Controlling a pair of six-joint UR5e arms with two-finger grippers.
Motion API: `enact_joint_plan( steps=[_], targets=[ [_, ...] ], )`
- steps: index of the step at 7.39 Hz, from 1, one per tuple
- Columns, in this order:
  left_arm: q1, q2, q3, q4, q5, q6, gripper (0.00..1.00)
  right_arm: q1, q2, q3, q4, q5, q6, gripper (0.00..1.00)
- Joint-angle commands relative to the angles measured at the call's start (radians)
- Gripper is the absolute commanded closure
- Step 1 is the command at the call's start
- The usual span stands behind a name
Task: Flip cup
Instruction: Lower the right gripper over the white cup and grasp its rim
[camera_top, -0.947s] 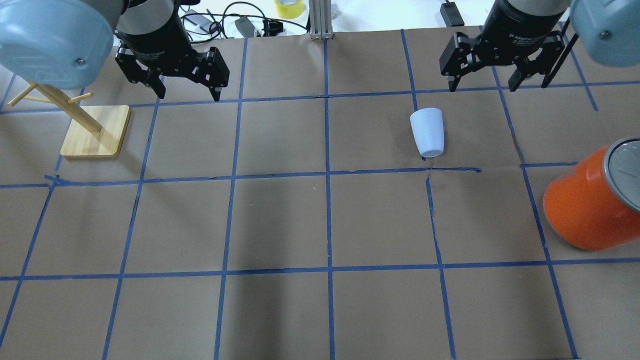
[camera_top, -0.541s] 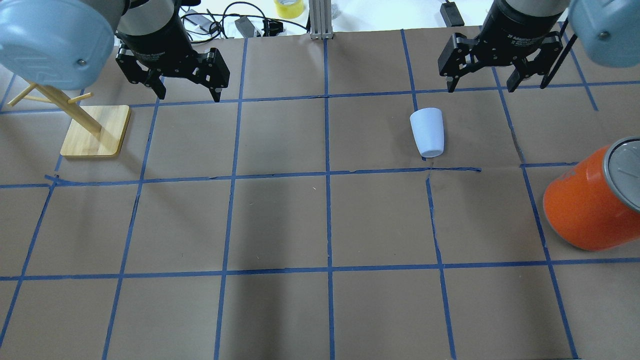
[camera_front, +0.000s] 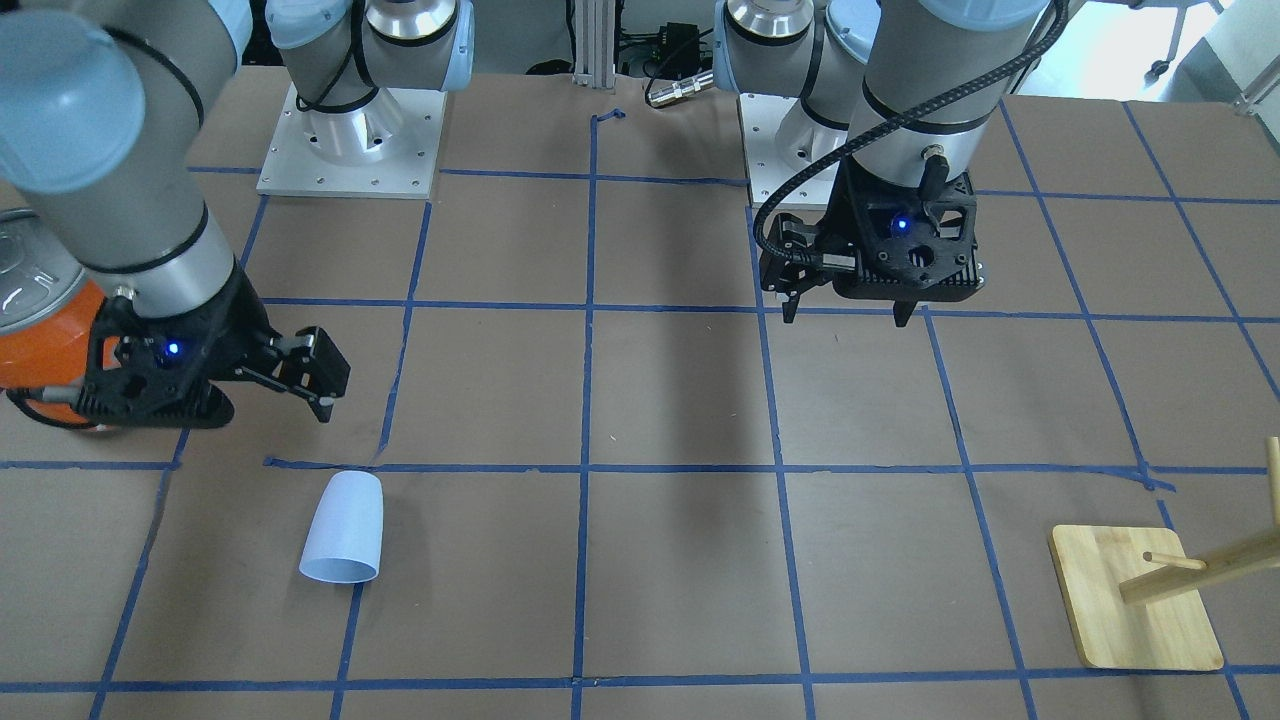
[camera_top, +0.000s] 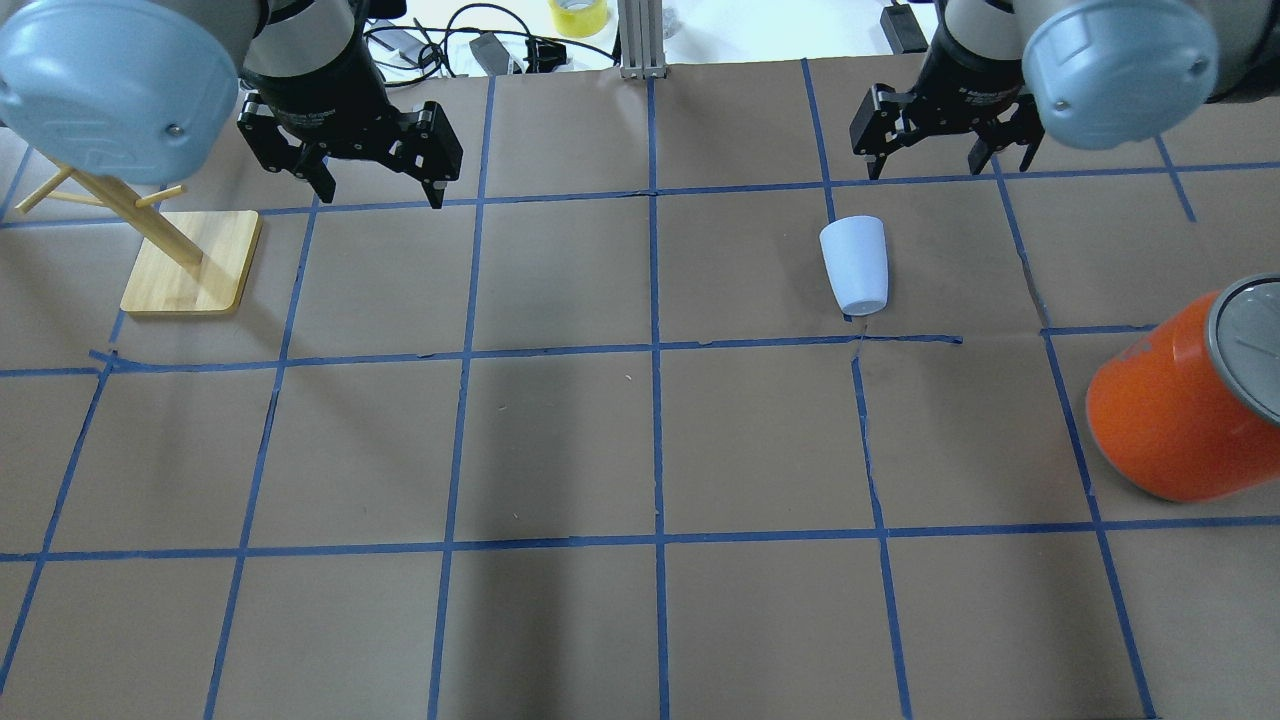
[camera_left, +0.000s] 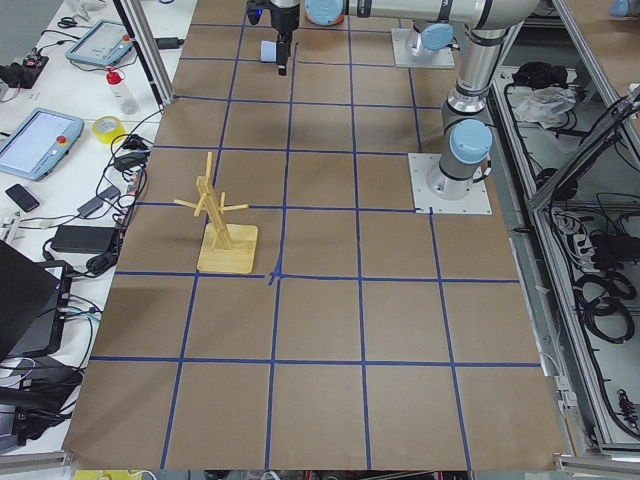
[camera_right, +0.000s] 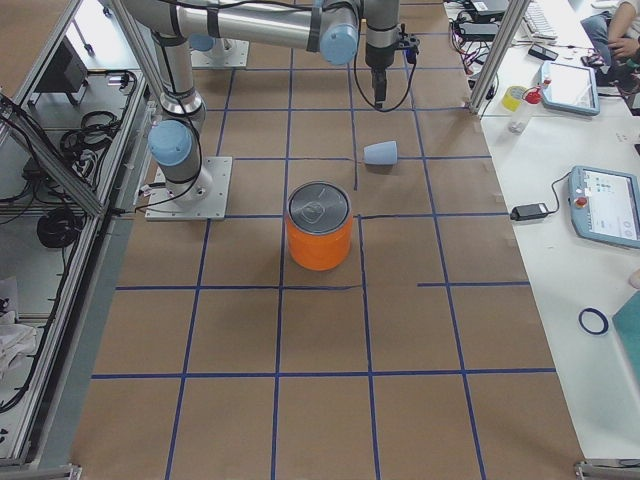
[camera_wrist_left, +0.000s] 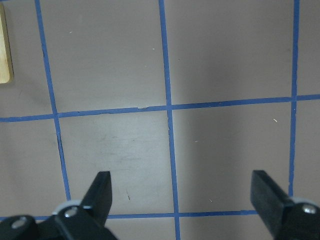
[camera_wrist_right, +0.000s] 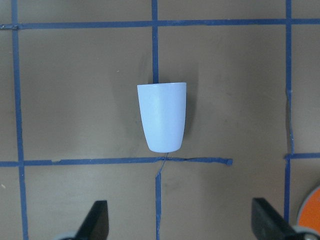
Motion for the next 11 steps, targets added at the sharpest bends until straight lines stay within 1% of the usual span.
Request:
enact_joint_plan(
  steps=[1,2,3,4,6,7,8,9,10,11],
  targets=[
    [-0.002,-0.001,-0.023,0.014,-0.001,-0.004,0.0,-0.001,0.162,0.0,-0.145,0.002,-0.013,0.0],
    [-0.002,-0.003,-0.027,0.031,-0.001,-0.001,0.0,0.001,0.243,0.002,-0.197,0.002,-0.012,0.0],
    [-0.002,-0.003,-0.028,0.035,-0.001,-0.001,0.0,0.001,0.276,-0.001,-0.224,-0.001,-0.024,0.0],
    [-0.002,-0.003,-0.028,0.037,-0.002,-0.001,0.0,0.001,0.276,0.003,-0.213,-0.003,-0.068,0.0],
    [-0.002,-0.004,-0.028,0.037,-0.001,-0.001,0.0,0.001,0.276,0.022,-0.207,-0.003,-0.058,0.0],
    [-0.002,-0.004,-0.028,0.037,-0.001,0.001,0.0,0.001,0.279,0.044,-0.225,0.006,-0.058,0.0],
    [-0.002,-0.004,-0.028,0.037,-0.001,0.001,0.0,0.001,0.293,0.048,-0.229,0.009,-0.056,0.0],
    [-0.002,-0.004,-0.028,0.037,-0.001,-0.001,0.0,0.001,0.329,0.048,-0.242,0.0,-0.071,0.0],
    [-0.002,-0.004,-0.028,0.039,-0.001,-0.001,0.0,0.001,0.347,0.048,-0.299,-0.006,-0.068,0.0],
    [-0.002,-0.006,-0.028,0.037,-0.001,-0.002,0.0,0.001,0.35,0.048,-0.308,-0.005,-0.067,0.0]
  ],
)
